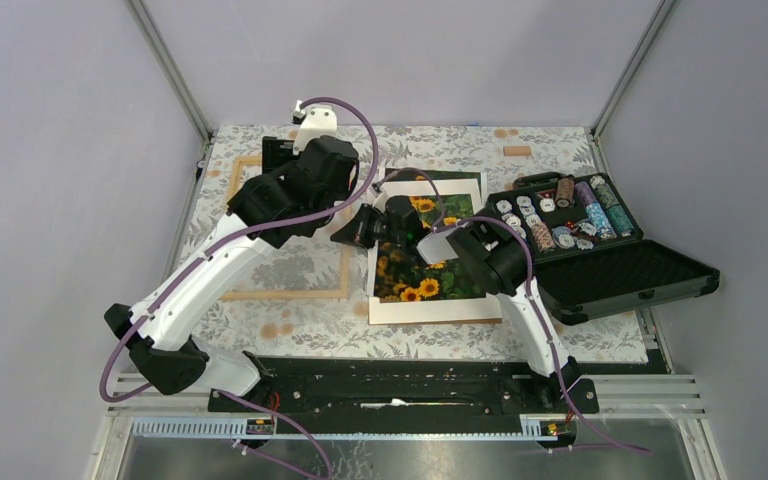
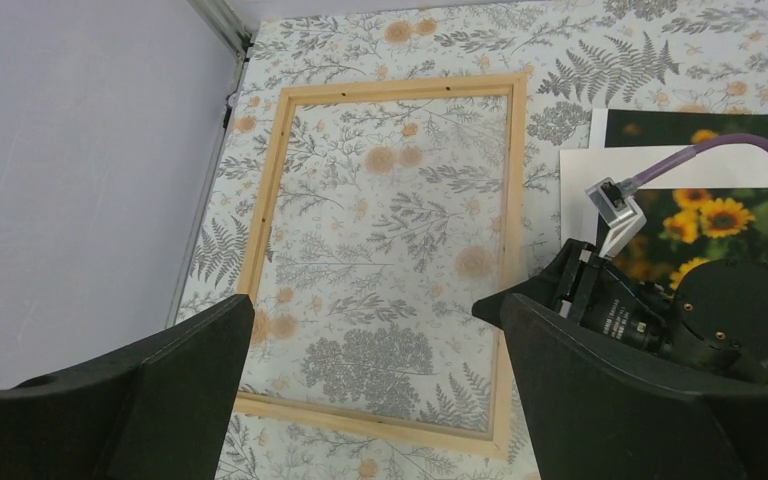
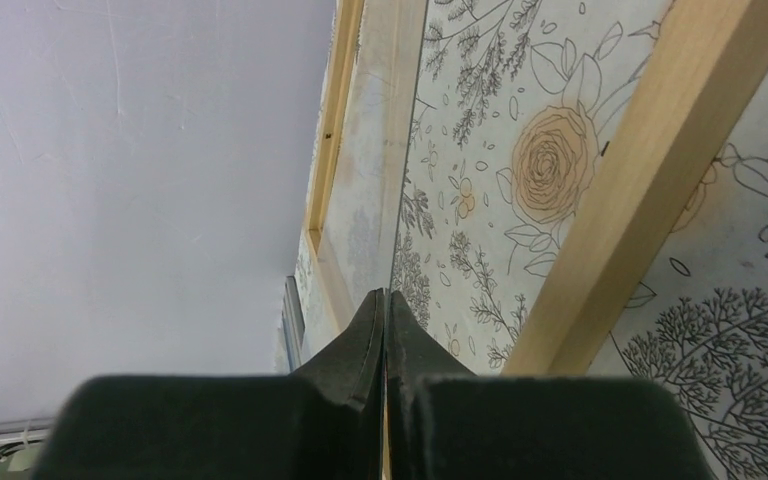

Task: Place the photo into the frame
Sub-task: Place the photo frame item in the photo frame.

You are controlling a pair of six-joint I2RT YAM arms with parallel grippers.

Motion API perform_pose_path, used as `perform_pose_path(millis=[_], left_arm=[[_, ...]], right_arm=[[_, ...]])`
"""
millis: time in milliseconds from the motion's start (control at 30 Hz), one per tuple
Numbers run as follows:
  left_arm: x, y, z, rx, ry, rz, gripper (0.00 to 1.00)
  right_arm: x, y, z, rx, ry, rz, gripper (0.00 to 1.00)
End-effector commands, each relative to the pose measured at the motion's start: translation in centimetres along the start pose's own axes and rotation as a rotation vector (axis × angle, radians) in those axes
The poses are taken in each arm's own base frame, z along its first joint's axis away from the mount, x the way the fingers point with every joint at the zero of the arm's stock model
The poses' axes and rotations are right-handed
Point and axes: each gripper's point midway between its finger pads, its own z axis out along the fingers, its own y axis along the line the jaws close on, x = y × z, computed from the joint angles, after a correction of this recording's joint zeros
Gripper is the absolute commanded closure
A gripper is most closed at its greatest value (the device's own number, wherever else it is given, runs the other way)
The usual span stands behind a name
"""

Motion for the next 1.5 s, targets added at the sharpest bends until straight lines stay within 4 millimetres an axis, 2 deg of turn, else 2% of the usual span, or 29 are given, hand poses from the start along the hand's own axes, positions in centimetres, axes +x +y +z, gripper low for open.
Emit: perform_pose_path(millis=[0, 300, 600, 900, 933, 967, 1000, 1033, 1067, 1200, 1467], left_arm=[[-0.6, 0.5, 0.0, -0.02, -0.035, -0.028, 0.01], [-0.3, 0.7, 0.2, -0.035, -0.039, -0.016, 0.01], [0.1, 1.2, 0.1, -0.043, -0.053, -0.025, 0.02], [-0.1, 1.5, -0.3, -0.025, -0.082, -0.112, 0.01], [-0.1, 1.4, -0.3, -0.021, -0.082, -0.115, 0.01], [-0.1, 1.3, -0.4, -0.017, -0.082, -0.118, 0.01], [-0.2, 1.3, -0.4, -0.012, -0.083, -0.122, 0.01], [-0.2, 1.3, -0.4, -0.01, -0.084, -0.125, 0.01], [-0.2, 1.3, -0.4, -0.01, -0.085, -0.127, 0.01], [0.2, 0.9, -0.3, 0.01, -0.082, -0.138, 0.01], [0.6, 0.7, -0.3, 0.025, -0.075, -0.136, 0.01]], right_arm=[[-0.2, 3.3, -1.5, -0.06, -0.009, -0.034, 1.0], [0.0, 3.5, -1.3, -0.067, -0.005, -0.037, 1.0], [-0.3, 5.9, -1.8, -0.101, -0.013, -0.058, 1.0], [-0.8, 8.1, -0.8, -0.149, -0.019, -0.087, 1.0], [-1.2, 6.9, -0.5, -0.149, -0.046, -0.435, 1.0], [-4.1, 6.7, 0.0, -0.065, -0.203, -0.257, 1.0], [-2.2, 6.0, -0.1, -0.038, -0.11, -0.224, 0.51], [-4.6, 13.3, -1.2, -0.302, -0.261, -0.381, 0.95], [-4.7, 14.5, -1.5, -0.327, -0.282, -0.417, 1.0], [-4.9, 14.9, -1.2, -0.313, -0.293, -0.433, 1.0], [-5.6, 13.6, 0.9, -0.284, -0.281, -0.361, 1.0]])
